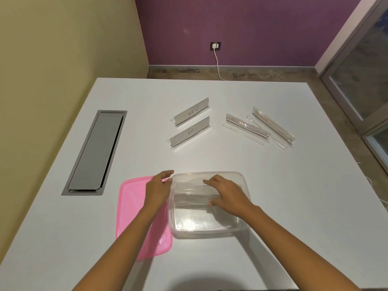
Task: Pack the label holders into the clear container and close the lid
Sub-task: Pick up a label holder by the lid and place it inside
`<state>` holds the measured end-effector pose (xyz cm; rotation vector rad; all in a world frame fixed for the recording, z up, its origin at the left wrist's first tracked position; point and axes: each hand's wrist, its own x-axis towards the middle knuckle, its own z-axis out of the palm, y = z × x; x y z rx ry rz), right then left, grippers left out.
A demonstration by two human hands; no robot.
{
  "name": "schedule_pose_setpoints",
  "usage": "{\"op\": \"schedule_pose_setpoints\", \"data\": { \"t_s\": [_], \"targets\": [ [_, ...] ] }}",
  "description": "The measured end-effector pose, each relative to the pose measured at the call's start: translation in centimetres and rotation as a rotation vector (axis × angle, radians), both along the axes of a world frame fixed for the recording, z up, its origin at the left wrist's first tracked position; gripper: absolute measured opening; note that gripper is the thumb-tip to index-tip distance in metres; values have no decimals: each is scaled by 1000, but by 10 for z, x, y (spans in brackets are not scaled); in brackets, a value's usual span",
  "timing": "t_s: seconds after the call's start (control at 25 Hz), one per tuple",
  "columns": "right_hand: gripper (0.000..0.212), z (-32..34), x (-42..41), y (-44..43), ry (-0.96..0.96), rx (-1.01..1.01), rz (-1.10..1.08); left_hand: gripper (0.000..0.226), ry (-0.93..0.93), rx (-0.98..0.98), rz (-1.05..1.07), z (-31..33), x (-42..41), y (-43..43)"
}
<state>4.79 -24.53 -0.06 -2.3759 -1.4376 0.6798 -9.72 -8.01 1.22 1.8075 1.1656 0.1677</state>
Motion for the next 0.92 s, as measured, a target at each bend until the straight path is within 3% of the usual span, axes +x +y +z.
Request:
{"op": "schedule_pose_setpoints", "data": {
  "t_s": [0.68, 0.8, 0.92],
  "targets": [
    [43, -19, -12, 13, -198, -85, 30, 30, -47, -34, 2, -21, -4, 2],
    [42, -8, -14, 8, -139, 145, -30, 36, -24, -72, 1, -21, -1, 6],
    [35, -1, -4, 5, -252, 446, -129, 39, -33, -61, 19, -19, 10, 15]
  ]
}}
